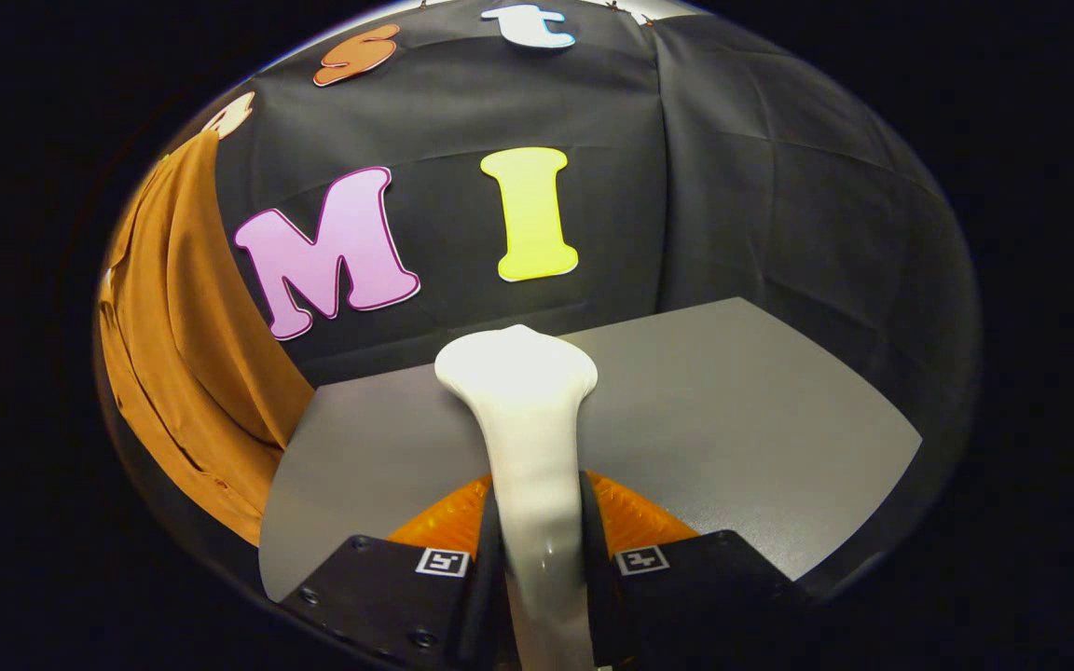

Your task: Iron the clothes twice with a garment steamer, once on the left side and once on the right side.

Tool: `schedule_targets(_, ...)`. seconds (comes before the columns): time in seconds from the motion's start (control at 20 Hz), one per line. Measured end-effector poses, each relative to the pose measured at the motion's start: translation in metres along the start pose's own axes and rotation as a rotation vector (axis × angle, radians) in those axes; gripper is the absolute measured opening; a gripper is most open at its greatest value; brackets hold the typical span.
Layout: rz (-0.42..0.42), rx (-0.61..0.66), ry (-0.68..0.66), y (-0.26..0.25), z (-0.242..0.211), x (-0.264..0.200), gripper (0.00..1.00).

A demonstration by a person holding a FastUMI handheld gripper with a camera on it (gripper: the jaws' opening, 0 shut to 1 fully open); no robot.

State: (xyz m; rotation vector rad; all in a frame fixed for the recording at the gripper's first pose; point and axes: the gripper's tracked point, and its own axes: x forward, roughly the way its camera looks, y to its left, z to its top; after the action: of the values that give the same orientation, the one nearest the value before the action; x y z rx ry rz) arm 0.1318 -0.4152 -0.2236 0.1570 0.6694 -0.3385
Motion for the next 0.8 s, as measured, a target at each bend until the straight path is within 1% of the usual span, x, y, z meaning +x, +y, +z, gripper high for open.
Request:
schedule_targets(0.1, 0.017, 0.024, -0.03, 0.0, 0.008, -0.01, 0.42)
schedule_targets(0.4, -0.008, 0.064, -0.14, 0.002, 0.028, -0.061, 0.42)
schedule_targets(0.65, -0.056, 0.033, -0.213, 0.033, 0.022, -0.12, 0.41)
schedule_targets(0.8, -0.068, 0.036, -0.272, 0.071, 0.023, -0.152, 0.41)
